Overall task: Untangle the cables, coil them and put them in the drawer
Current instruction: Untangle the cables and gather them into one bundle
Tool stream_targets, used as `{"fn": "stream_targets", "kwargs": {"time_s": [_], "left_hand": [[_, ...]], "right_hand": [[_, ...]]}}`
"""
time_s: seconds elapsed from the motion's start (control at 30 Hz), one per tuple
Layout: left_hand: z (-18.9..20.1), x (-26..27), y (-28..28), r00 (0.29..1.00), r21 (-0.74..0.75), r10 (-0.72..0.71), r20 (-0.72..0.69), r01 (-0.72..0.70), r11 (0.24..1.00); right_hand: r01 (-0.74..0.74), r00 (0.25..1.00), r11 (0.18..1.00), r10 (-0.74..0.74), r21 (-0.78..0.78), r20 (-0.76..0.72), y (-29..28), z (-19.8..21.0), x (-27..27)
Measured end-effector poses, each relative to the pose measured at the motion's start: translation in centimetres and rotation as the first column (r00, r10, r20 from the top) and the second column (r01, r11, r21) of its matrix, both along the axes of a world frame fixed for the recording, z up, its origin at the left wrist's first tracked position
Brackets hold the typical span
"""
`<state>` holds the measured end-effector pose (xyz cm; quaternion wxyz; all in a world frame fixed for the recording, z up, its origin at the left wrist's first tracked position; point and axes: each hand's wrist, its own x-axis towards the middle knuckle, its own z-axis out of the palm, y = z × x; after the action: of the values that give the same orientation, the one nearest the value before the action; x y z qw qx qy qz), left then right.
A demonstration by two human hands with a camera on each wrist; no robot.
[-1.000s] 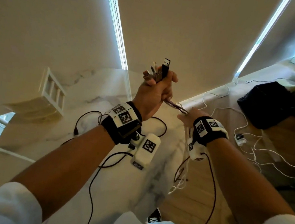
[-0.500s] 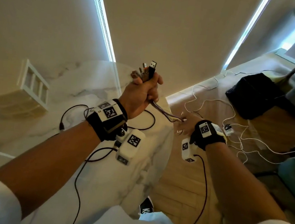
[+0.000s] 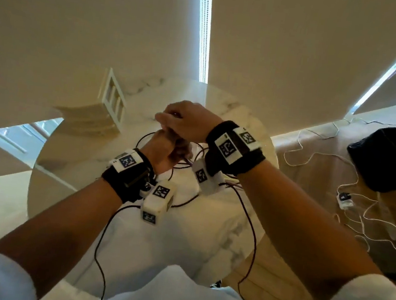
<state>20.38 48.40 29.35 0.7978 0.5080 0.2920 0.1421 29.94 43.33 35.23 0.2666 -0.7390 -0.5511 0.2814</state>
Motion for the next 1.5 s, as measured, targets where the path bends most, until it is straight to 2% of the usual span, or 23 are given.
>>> {"fn": "stream_targets", "kwargs": {"time_s": [0.13, 0.2, 0.3, 0.37, 0.43, 0.47, 0.5, 0.6, 0.7, 0.8, 1.03, 1.23, 1.33, 1.4, 1.5], "left_hand": [[-0.7, -4.3, 2.5, 0.986, 0.036, 0.155, -0.062, -0.153, 0.988], [-1.2, -6.4, 3.5, 0.964, 0.075, 0.242, -0.106, -0.235, 0.969], [-1.8, -9.6, 4.8, 0.94, 0.104, 0.301, -0.16, -0.287, 0.952], [-2.0, -11.7, 5.7, 0.955, 0.081, 0.253, -0.152, -0.244, 0.966], [-2.2, -13.9, 6.8, 0.96, 0.044, 0.238, -0.145, -0.234, 0.971], [-2.3, -14.9, 7.4, 0.955, 0.03, 0.257, -0.15, -0.256, 0.966], [-2.6, -15.8, 8.0, 0.946, 0.025, 0.282, -0.161, -0.282, 0.959], [-3.4, -17.8, 9.2, 0.92, 0.006, 0.35, -0.175, -0.354, 0.935], [-4.4, -19.2, 9.9, 0.895, -0.045, 0.411, -0.173, -0.424, 0.905], [-5.1, -20.2, 10.5, 0.873, -0.075, 0.451, -0.184, -0.47, 0.879], [-5.3, -21.5, 11.3, 0.848, -0.126, 0.491, -0.201, -0.519, 0.845], [-5.6, -21.1, 11.6, 0.84, -0.084, 0.486, -0.243, -0.517, 0.852], [-5.8, -21.0, 11.7, 0.834, -0.067, 0.493, -0.249, -0.523, 0.85], [-5.8, -20.8, 11.6, 0.838, -0.065, 0.492, -0.237, -0.519, 0.852], [-5.3, -20.4, 11.5, 0.844, -0.069, 0.487, -0.223, -0.512, 0.856]], "right_hand": [[-0.162, 0.983, 0.986, 0.158, 0.043, 0.094, 2.6, -1.1, -4.6], [-0.241, 0.967, 0.971, 0.239, 0.01, 0.086, 3.5, -1.6, -6.6], [-0.336, 0.939, 0.942, 0.333, -0.023, -0.08, 5.5, -2.4, -8.7], [-0.37, 0.885, 0.929, 0.356, 0.013, -0.299, 6.9, -2.8, -9.7], [-0.263, 0.83, 0.964, 0.205, -0.04, -0.519, 8.0, -3.6, -10.2], [-0.205, 0.826, 0.976, 0.131, -0.075, -0.549, 8.7, -4.8, -10.0], [-0.153, 0.848, 0.982, 0.072, -0.112, -0.525, 9.3, -6.3, -9.7], [-0.068, 0.964, 0.966, 0.0, -0.248, -0.265, 10.8, -11.8, -9.1], [-0.037, 0.991, 0.951, -0.005, -0.308, -0.136, 12.2, -16.1, -9.0], [-0.018, 1.0, 0.946, 0.017, -0.324, -0.006, 13.2, -17.2, -8.7], [-0.03, 0.985, 0.923, 0.093, -0.384, 0.147, 15.9, -19.4, -7.6], [-0.12, 0.89, 0.914, 0.272, -0.388, 0.366, 15.9, -19.6, -7.7], [-0.092, 0.878, 0.954, 0.213, -0.286, 0.428, 15.4, -19.9, -7.4], [-0.132, 0.843, 0.962, 0.235, -0.239, 0.483, 15.1, -20.0, -6.9], [-0.187, 0.853, 0.923, 0.322, -0.335, 0.411, 14.5, -19.6, -6.1]]}}
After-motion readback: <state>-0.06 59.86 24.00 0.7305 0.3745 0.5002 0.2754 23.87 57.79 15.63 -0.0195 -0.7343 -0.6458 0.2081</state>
